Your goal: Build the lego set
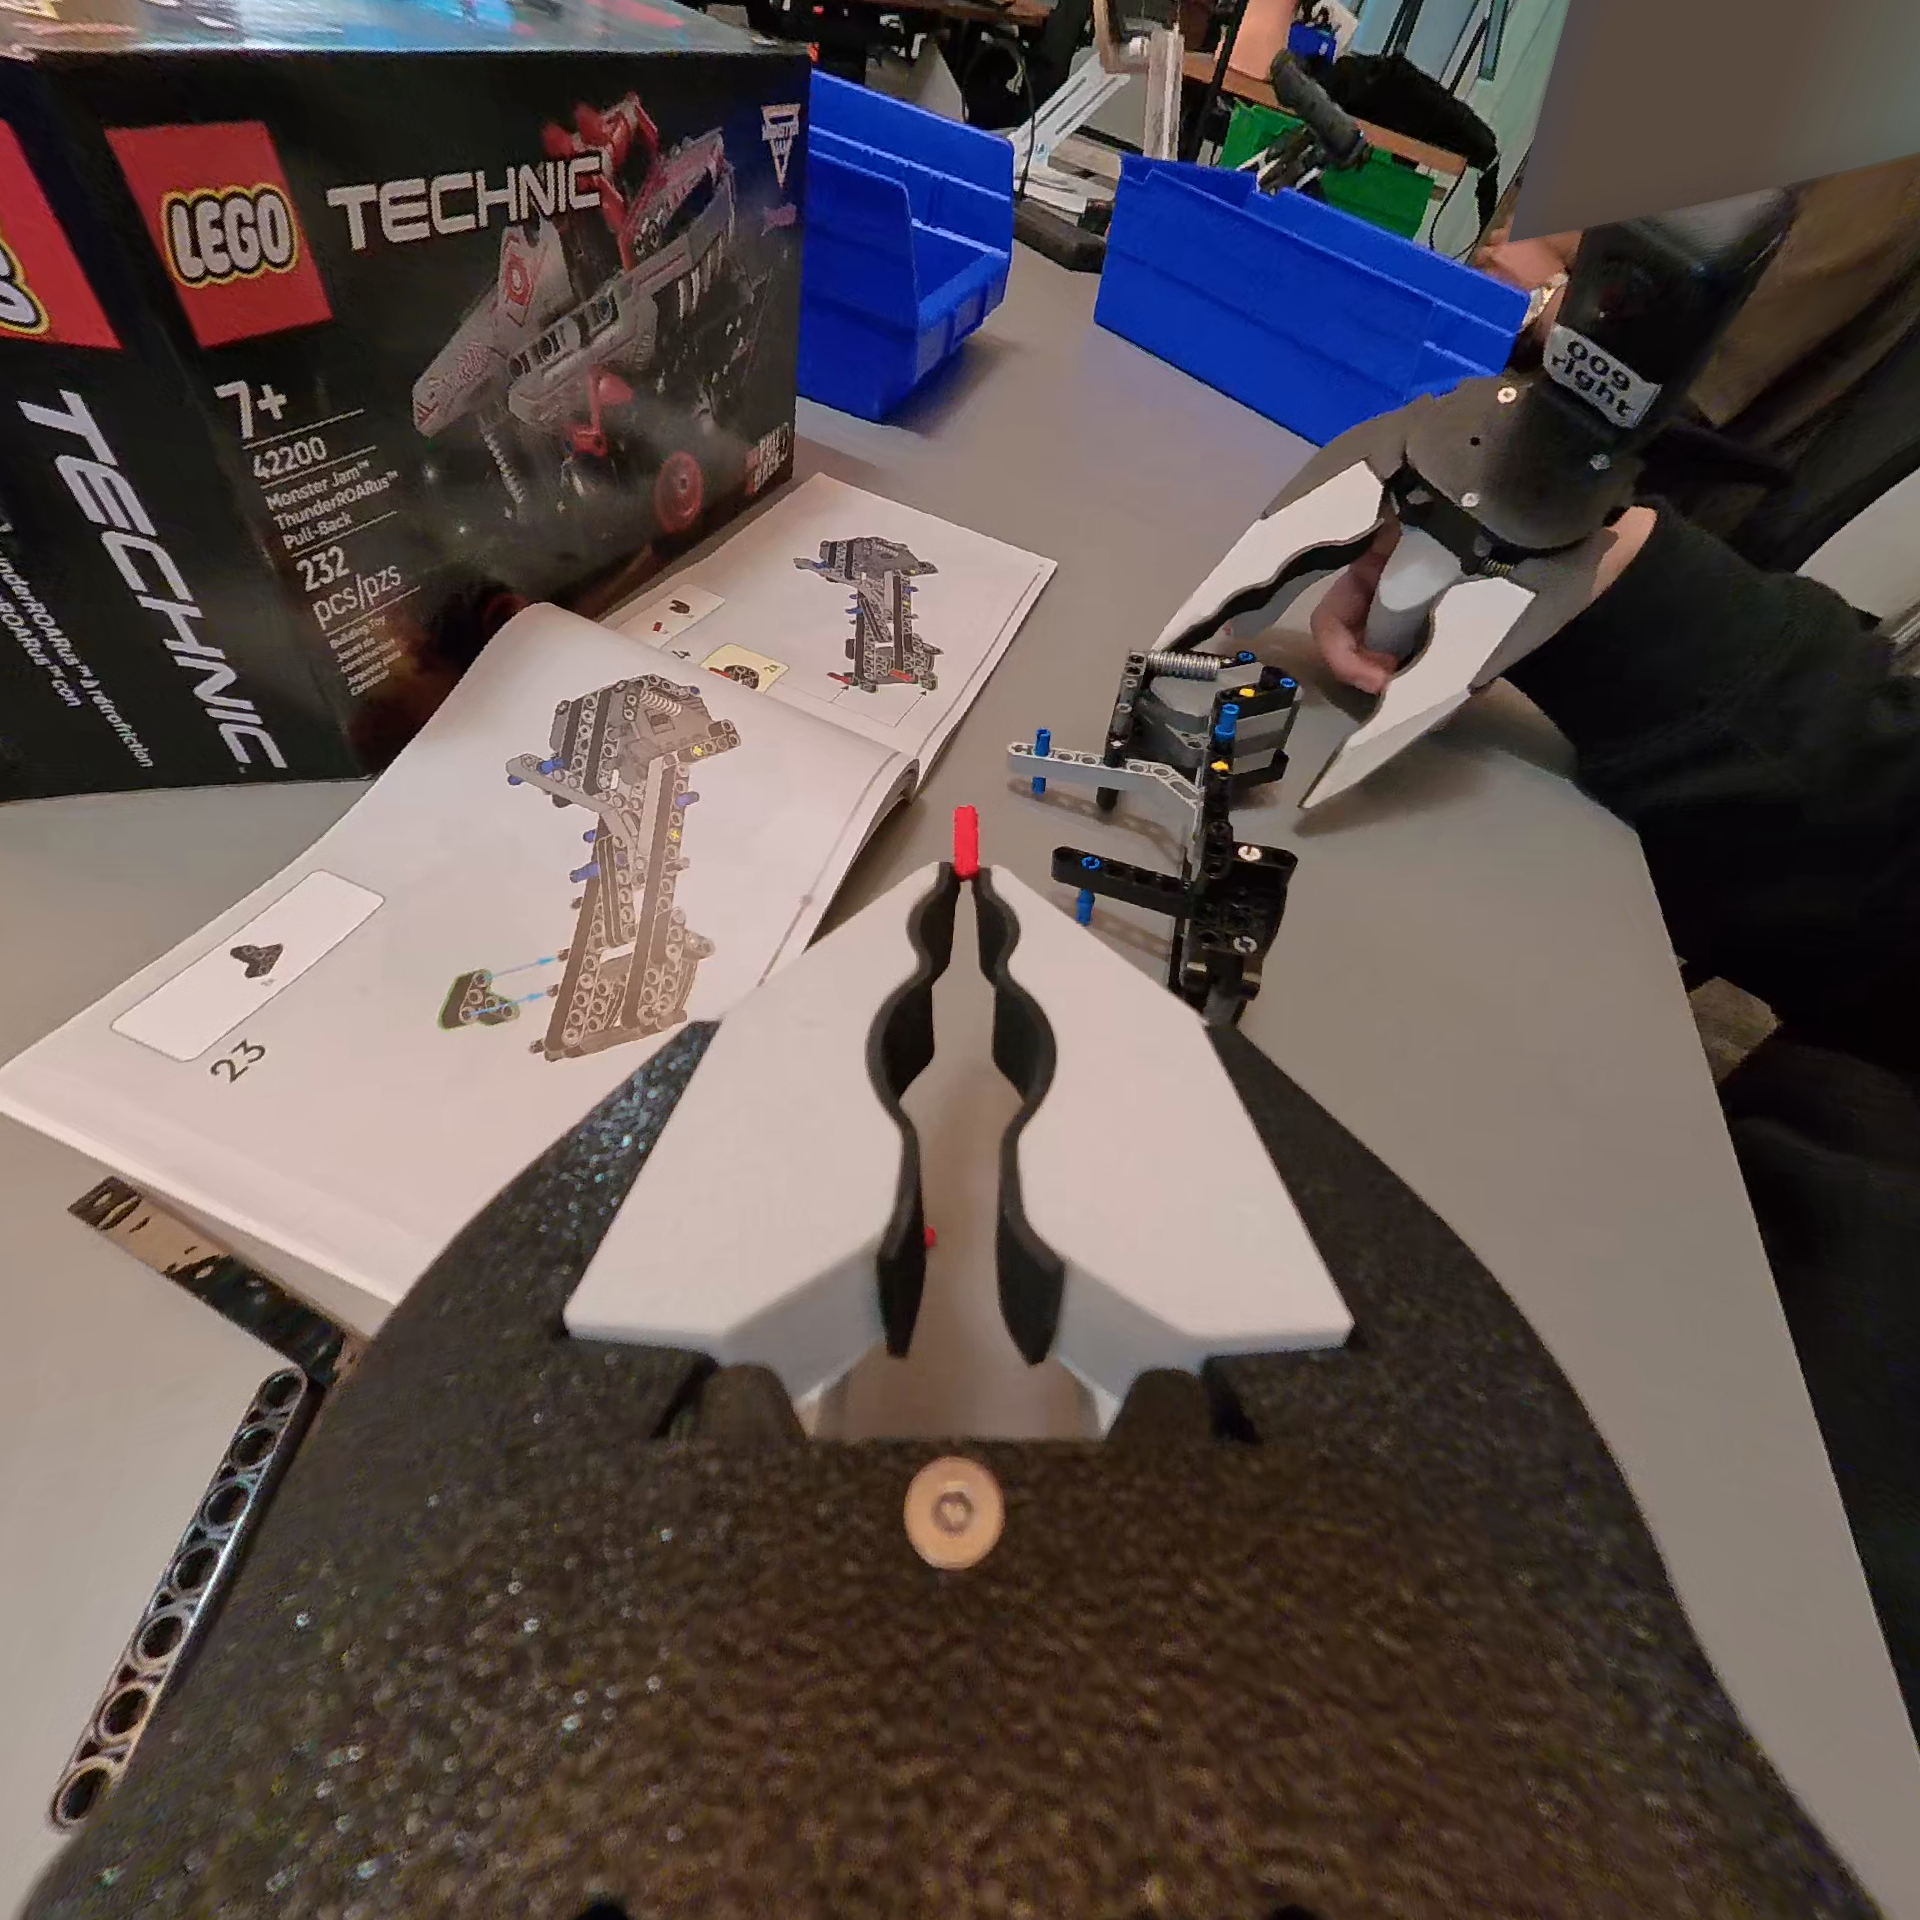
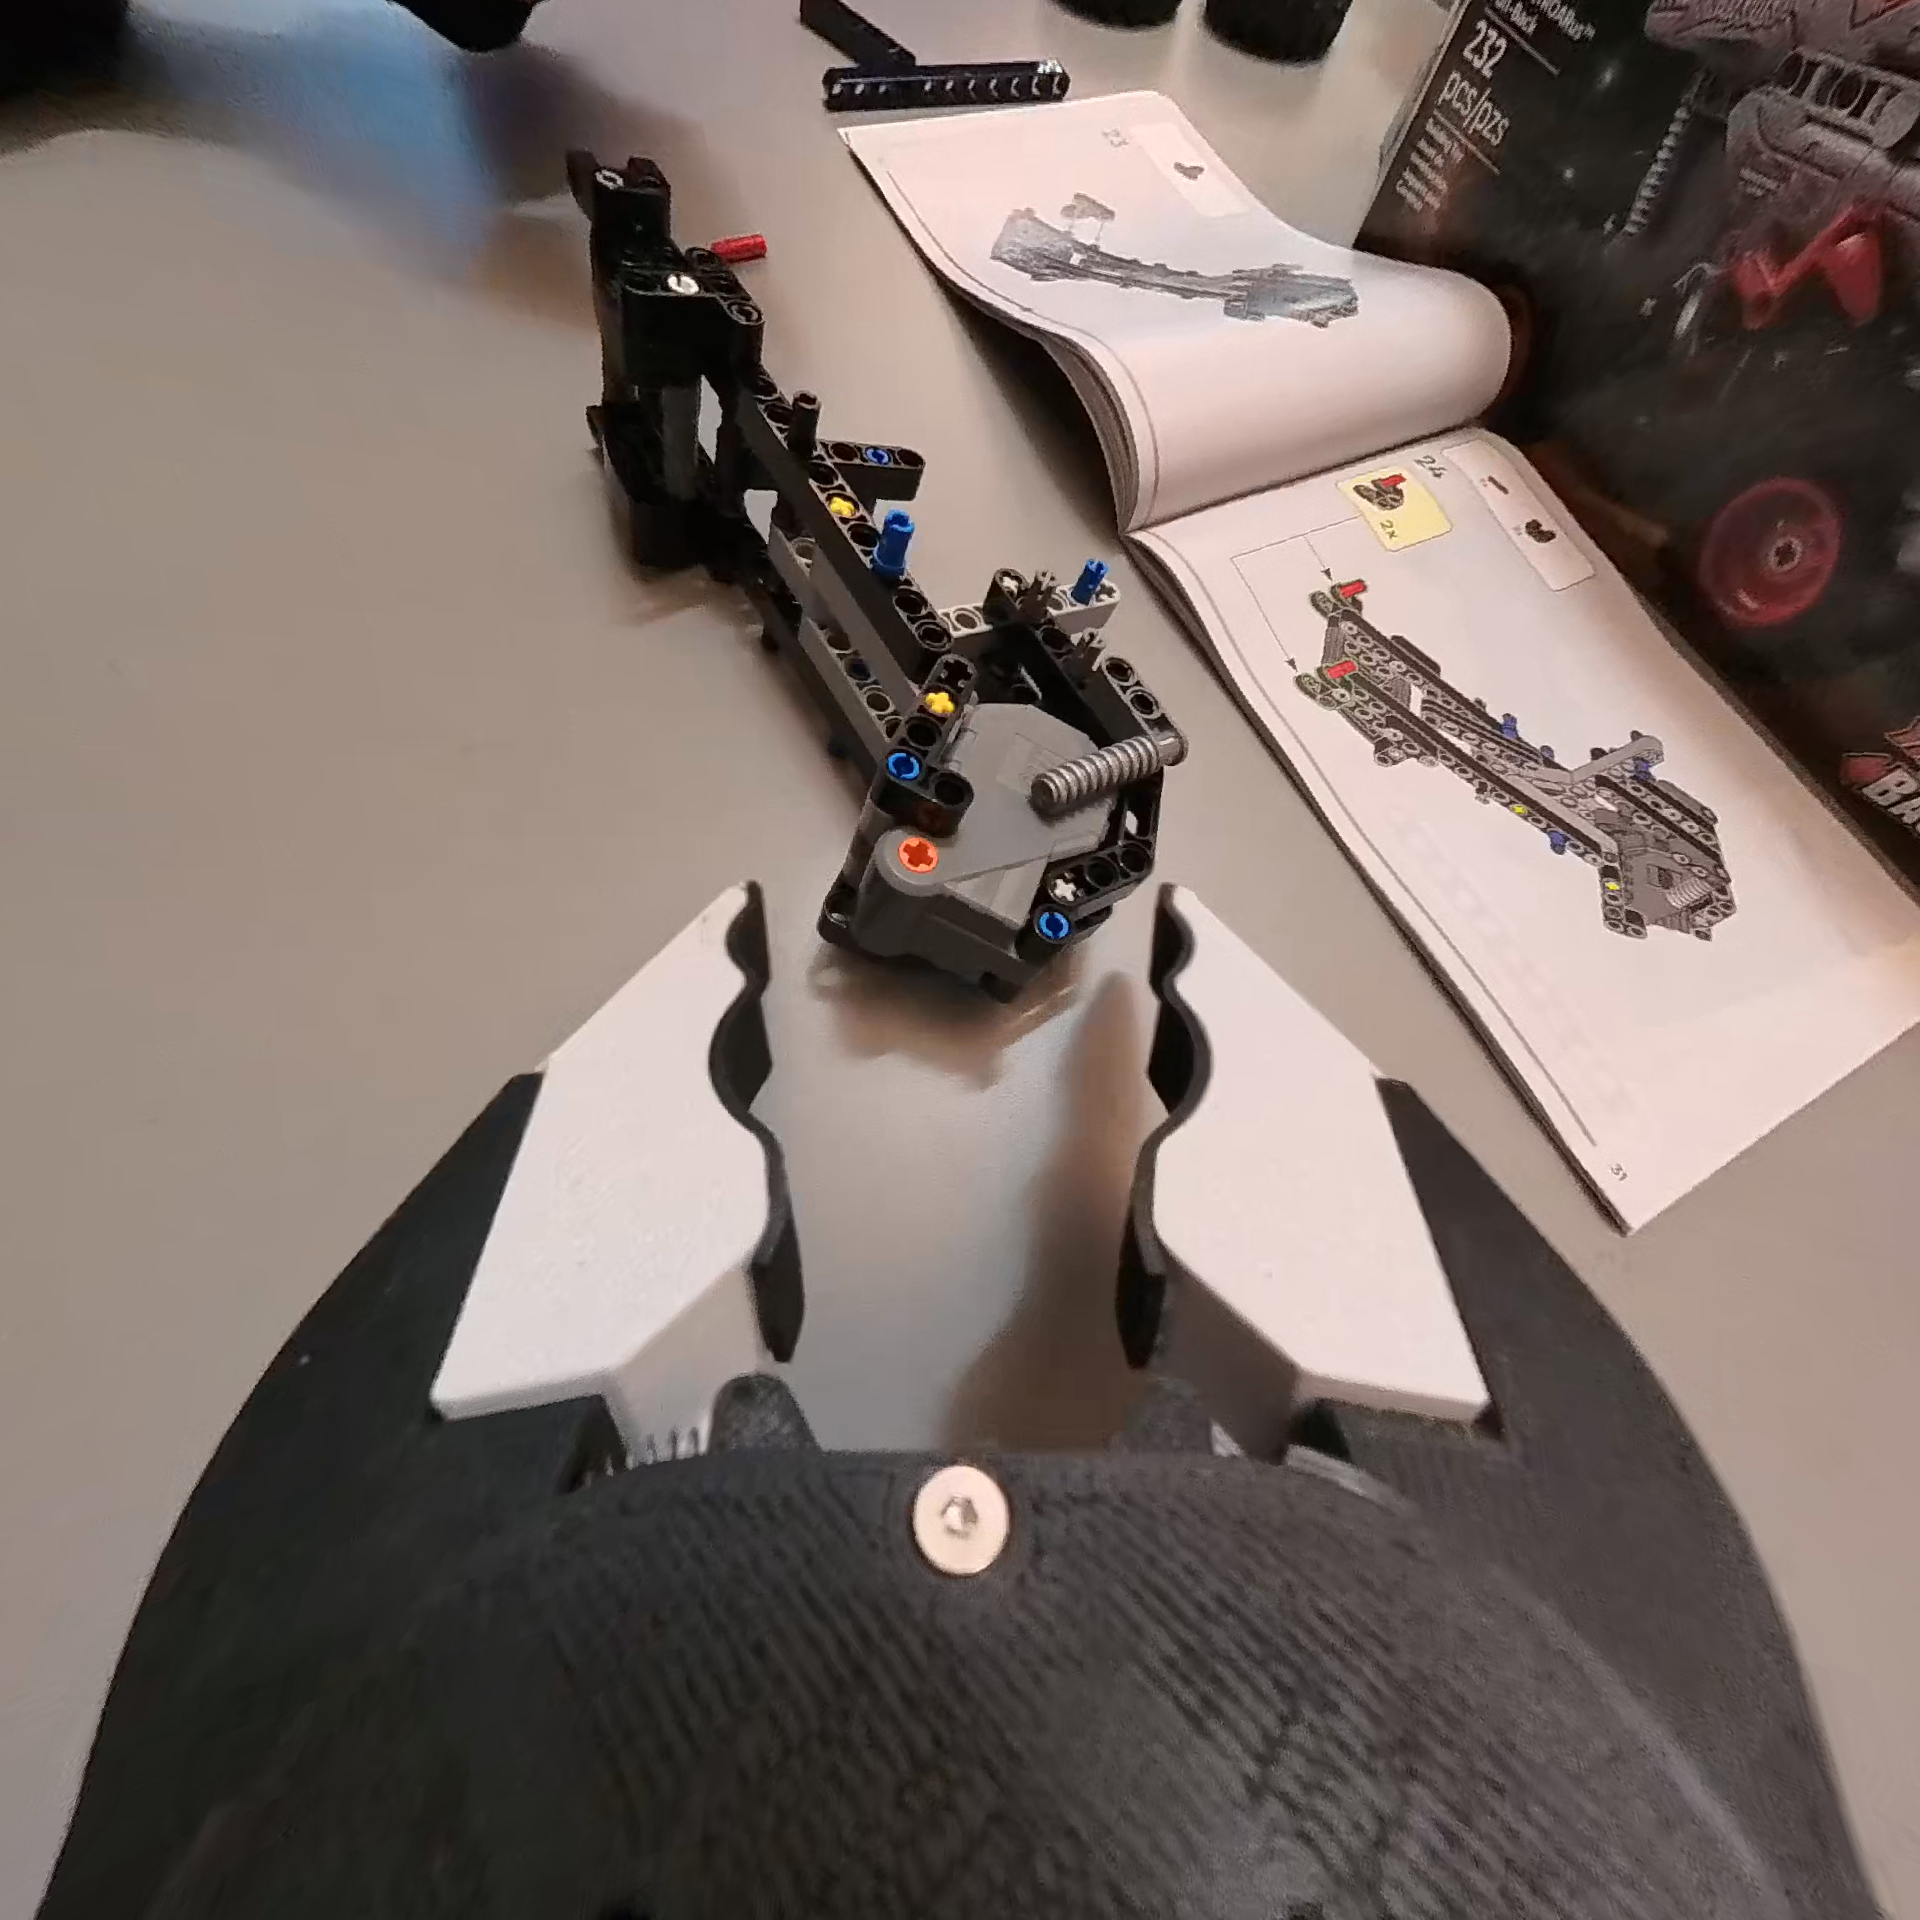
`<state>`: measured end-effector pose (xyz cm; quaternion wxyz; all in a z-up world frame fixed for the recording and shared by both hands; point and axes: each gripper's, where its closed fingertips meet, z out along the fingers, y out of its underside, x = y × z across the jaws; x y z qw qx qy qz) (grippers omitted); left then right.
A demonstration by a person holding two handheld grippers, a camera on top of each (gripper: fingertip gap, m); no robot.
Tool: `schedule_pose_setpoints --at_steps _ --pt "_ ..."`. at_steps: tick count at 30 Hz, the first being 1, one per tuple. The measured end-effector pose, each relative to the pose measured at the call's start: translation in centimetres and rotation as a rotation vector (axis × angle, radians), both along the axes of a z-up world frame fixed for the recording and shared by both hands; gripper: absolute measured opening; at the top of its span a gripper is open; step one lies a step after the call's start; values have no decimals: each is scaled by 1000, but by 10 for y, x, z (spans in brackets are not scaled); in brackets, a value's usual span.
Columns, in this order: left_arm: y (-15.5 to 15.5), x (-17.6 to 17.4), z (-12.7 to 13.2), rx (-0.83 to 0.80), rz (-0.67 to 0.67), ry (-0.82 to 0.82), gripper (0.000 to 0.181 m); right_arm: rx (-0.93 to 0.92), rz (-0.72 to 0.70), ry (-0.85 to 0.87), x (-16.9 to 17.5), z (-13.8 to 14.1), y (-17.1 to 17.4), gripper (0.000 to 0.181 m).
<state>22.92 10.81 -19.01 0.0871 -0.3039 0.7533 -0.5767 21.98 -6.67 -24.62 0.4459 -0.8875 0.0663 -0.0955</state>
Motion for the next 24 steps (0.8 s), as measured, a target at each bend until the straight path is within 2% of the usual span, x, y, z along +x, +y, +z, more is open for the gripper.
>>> schedule_pose_setpoints --at_steps 1,5,7,9,11,13,18,24 --pt "0 0 0 -3 0 -1 0 -3 4 3 0 -1 0 67" --pt "1 1 -1 2 3 0 1 -11 -31 16 5 -2 0 62" --pt "1 1 -1 4 3 -1 1 6 -43 43 5 -1 2 63" --pt "1 1 -2 3 4 0 1 59 -54 50 6 7 6 70" --pt "1 1 -2 6 6 2 1 105 -68 74 9 13 8 67" --pt "1 1 -3 6 4 3 1 83 -100 97 14 9 7 69" --pt "-2 0 -5 22 -6 6 1 -27 -75 74 11 -7 14 68" --pt "0 0 -5 18 -1 9 1 14 -89 108 12 -2 22 61"
